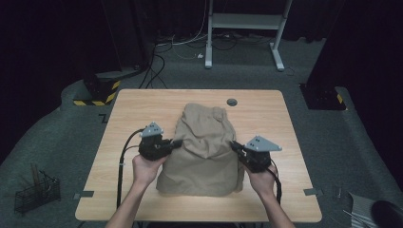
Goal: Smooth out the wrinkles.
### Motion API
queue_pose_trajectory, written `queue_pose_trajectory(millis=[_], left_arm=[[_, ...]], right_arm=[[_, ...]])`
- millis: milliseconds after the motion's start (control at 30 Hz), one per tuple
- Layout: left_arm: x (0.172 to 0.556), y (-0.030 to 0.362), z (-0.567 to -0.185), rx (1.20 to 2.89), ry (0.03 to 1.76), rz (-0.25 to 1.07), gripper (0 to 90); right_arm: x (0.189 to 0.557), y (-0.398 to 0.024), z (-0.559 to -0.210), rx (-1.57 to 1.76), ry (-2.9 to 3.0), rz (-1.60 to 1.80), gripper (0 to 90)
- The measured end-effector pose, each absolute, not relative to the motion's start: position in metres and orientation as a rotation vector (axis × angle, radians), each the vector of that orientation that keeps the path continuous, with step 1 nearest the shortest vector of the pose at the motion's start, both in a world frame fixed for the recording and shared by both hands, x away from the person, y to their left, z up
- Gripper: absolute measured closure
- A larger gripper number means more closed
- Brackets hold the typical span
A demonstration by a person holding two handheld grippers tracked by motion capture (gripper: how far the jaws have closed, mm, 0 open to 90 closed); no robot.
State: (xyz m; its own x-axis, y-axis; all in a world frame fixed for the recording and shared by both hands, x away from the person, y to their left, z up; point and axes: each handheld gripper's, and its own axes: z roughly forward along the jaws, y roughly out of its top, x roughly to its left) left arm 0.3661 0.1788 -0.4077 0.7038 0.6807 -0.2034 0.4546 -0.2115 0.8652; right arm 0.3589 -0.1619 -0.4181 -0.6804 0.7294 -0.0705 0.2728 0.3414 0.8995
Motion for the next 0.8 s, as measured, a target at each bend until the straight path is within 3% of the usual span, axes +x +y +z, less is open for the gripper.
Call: queue_pose_trajectory(millis=[267, 800], left_arm=[[0.317, 0.197, -0.383, 1.748, 0.813, 0.261, 83.5], [0.371, 0.195, -0.392, 1.764, 0.906, 0.298, 83.4]], right_arm=[[0.301, -0.179, -0.400, 0.805, 2.069, 1.405, 87.7], [0.345, -0.182, -0.404, 0.877, 2.045, 1.393, 87.6]])
